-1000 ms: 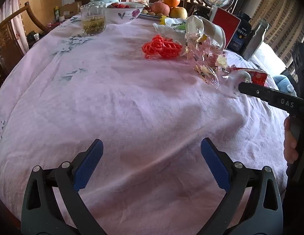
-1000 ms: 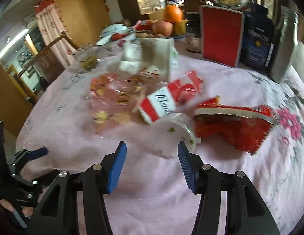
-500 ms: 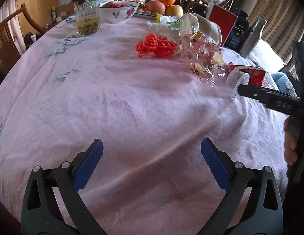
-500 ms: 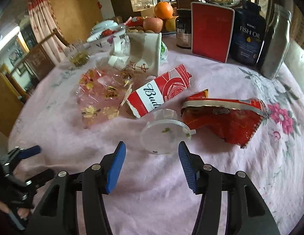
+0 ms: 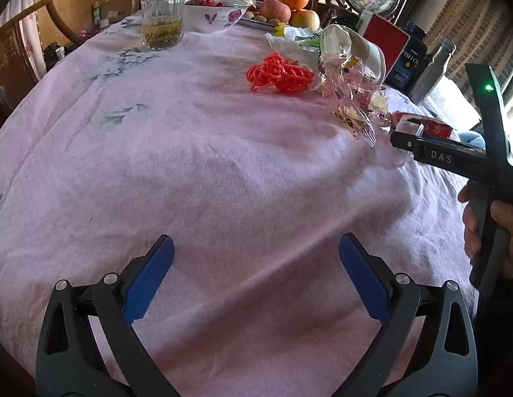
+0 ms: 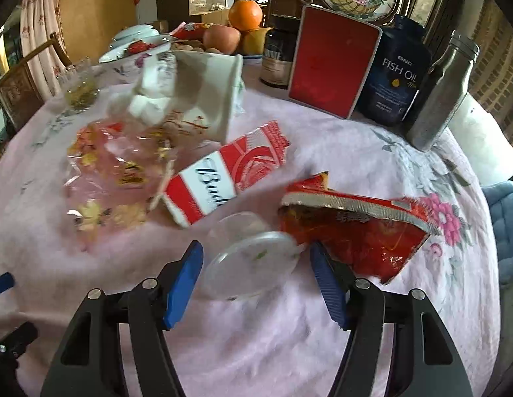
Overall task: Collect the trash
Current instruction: 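Lower the right tool onto the clear plastic lid and close on it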
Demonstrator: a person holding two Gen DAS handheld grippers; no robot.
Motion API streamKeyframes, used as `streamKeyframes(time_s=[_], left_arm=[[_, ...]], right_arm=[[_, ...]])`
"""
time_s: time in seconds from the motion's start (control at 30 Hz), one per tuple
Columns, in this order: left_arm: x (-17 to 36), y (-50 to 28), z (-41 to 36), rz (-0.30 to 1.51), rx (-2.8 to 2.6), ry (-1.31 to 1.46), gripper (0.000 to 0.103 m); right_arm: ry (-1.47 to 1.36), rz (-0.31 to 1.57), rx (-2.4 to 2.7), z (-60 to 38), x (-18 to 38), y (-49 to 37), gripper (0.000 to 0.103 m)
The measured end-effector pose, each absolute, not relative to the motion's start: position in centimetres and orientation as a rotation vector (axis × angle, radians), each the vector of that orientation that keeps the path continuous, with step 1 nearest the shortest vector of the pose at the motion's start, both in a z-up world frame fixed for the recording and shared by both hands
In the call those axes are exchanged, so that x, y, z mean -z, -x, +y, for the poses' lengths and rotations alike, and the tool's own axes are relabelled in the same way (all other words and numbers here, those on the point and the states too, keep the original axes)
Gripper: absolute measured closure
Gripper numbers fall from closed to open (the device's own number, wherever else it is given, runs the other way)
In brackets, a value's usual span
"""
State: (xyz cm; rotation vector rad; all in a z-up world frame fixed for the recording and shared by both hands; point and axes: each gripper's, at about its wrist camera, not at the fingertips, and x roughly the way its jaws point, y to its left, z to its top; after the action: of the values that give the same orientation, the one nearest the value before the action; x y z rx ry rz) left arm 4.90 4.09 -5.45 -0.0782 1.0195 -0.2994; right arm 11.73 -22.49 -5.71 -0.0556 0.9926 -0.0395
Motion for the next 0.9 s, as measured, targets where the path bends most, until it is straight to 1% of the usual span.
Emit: streamKeyframes(time_s=[0.43,0.57,0.67,0.73,0.9], left_arm=[[5.5,-5.0,4.1,1.015,0.294,0.074,0.007],[5.5,-5.0,4.0,1.015,0.297,0.075,0.007],[5.4,-4.9,3.7,1.017,0.305,0.072,0.007],[5.2,-4.7,3.5,1.011,0.312,0.063,0.007],[5.1,-4.5,3.7,1.006,0.316,0.07,0.007]], right_arm=[[0.044,1.001,0.068,-26.1,5.4,-7.8,0.036],[-0.014,1.0,0.042,-26.3,5.1,-7.3,0.036],[-0.099,1.014,0.011,-26.2,5.2,-7.7,0.034],[-0.133,1.024,0.013,-25.9,5.4,-8.2,0.031],[-0.168,1.026,0.1,-25.3,5.6,-10.0,0.03]])
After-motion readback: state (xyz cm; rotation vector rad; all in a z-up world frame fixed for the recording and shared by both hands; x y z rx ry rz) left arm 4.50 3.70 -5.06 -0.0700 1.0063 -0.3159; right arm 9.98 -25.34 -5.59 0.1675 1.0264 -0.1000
